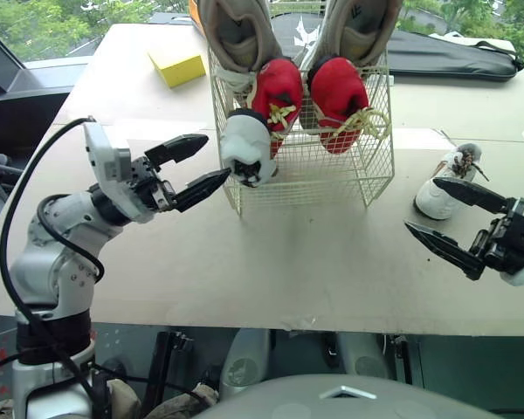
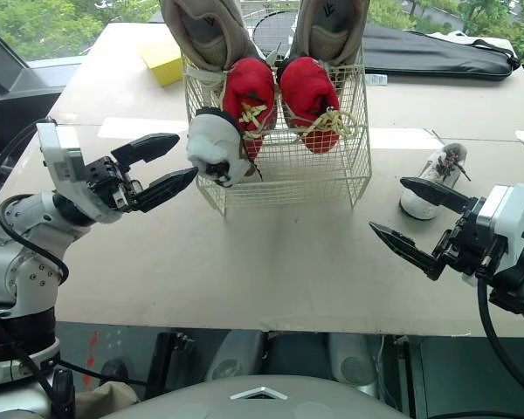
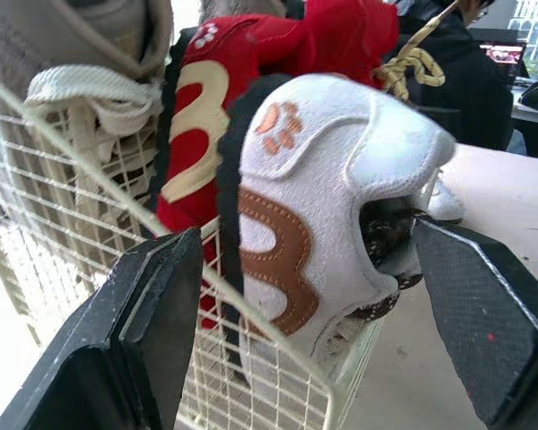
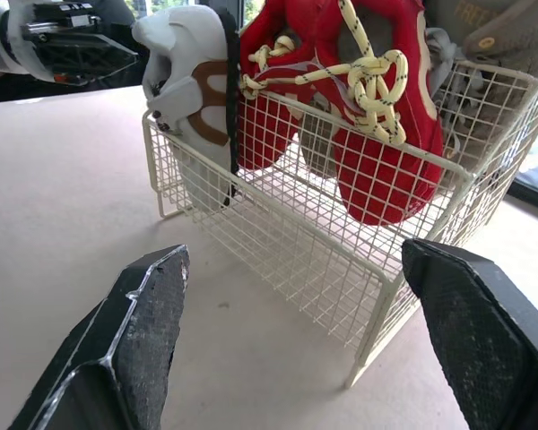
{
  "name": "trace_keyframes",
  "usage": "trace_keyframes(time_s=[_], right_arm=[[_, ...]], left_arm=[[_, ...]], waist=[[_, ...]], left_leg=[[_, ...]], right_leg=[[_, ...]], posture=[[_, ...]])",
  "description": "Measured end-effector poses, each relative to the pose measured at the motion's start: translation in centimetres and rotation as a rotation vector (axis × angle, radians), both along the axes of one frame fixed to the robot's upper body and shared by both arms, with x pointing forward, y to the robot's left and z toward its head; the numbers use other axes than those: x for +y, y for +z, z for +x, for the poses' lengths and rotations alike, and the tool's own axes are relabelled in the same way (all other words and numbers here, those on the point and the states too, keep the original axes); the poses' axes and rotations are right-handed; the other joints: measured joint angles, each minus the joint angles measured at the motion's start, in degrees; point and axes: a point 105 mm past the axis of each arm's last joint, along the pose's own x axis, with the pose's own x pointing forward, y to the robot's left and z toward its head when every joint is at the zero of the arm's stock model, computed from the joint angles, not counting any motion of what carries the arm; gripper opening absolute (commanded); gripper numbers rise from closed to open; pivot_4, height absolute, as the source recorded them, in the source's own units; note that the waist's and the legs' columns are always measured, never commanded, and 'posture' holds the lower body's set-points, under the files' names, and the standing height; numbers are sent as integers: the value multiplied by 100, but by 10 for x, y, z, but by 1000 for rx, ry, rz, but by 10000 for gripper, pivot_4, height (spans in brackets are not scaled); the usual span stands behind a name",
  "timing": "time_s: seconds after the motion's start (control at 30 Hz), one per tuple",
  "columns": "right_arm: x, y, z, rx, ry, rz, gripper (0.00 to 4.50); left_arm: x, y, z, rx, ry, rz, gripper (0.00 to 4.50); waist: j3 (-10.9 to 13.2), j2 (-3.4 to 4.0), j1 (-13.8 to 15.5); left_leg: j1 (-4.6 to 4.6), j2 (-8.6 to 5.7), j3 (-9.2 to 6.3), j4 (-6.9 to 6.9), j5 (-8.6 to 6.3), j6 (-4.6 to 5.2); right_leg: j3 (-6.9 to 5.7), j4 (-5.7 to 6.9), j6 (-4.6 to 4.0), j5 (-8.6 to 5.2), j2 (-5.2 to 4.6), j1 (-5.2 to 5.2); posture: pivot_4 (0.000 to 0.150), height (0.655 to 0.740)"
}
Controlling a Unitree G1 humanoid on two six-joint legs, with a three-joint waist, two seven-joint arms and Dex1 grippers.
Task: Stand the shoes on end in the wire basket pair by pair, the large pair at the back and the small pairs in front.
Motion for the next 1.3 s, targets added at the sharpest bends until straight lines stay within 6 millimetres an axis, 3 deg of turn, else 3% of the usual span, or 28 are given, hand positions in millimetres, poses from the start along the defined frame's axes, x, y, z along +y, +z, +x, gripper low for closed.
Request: trace_keyframes(time_s=[0.13,0.27,0.4,0.43,0.57,0.63,0.73,0.97,1.17,1.3], right_arm=[[-8,1,3,20,-39,-4,37616],[-28,-11,19,127,-195,-69,37616],[-66,-22,49,278,-456,-12,37616],[-77,-24,56,315,-526,-13,37616],[-104,-20,80,371,-714,13,37616],[-117,-29,102,476,-825,59,37616],[-128,-43,113,618,-878,84,37616],[-132,-51,122,722,-879,143,37616],[-122,-53,129,746,-835,109,37616],[-123,-59,135,801,-835,178,37616]], left_arm=[[-8,-3,-11,23,-40,-21,40434],[3,-13,-29,156,-85,-66,40434],[5,-9,-47,246,-137,-39,40434],[2,-5,-53,257,-174,-31,42774],[-18,10,-77,271,-328,27,42774],[-37,24,-72,231,-340,49,42774],[-62,35,-72,182,-348,135,42774],[-80,48,-62,196,-345,132,42774],[-87,40,-61,257,-358,111,42774],[-90,41,-62,266,-372,98,42774]], waist=[[0,0,-45],[0,0,-48],[1,1,-15],[1,1,-13],[0,15,-15],[8,8,-19],[5,9,-28],[5,10,-58],[4,10,-137],[4,10,-173]], left_leg=[[5,4,9,-8,0,0],[6,10,9,-9,0,0],[3,4,14,-7,0,0],[2,3,15,-7,0,1],[2,2,19,-18,-1,1],[-10,-2,18,-10,0,0],[-7,-3,25,-12,0,1],[-13,0,40,-17,-1,2],[-11,1,39,-16,-1,2],[-8,0,45,-15,-1,1]], right_leg=[[10,-1,0,0,4,-1],[11,2,-1,-1,7,-4],[14,1,-2,-1,3,-3],[14,0,-2,-1,1,-4],[15,-5,-3,-3,5,-8],[16,-5,-5,0,15,-16],[24,-4,-4,0,15,-16],[38,-2,-3,0,21,-30],[40,2,-3,0,22,-30],[47,4,-3,0,24,-30]], posture=[[1500,7400],[1500,7400],[1500,7400],[1500,7400],[1500,7400],[1500,7400],[1500,7400],[1500,7400],[1500,7400],[1500,7400]])
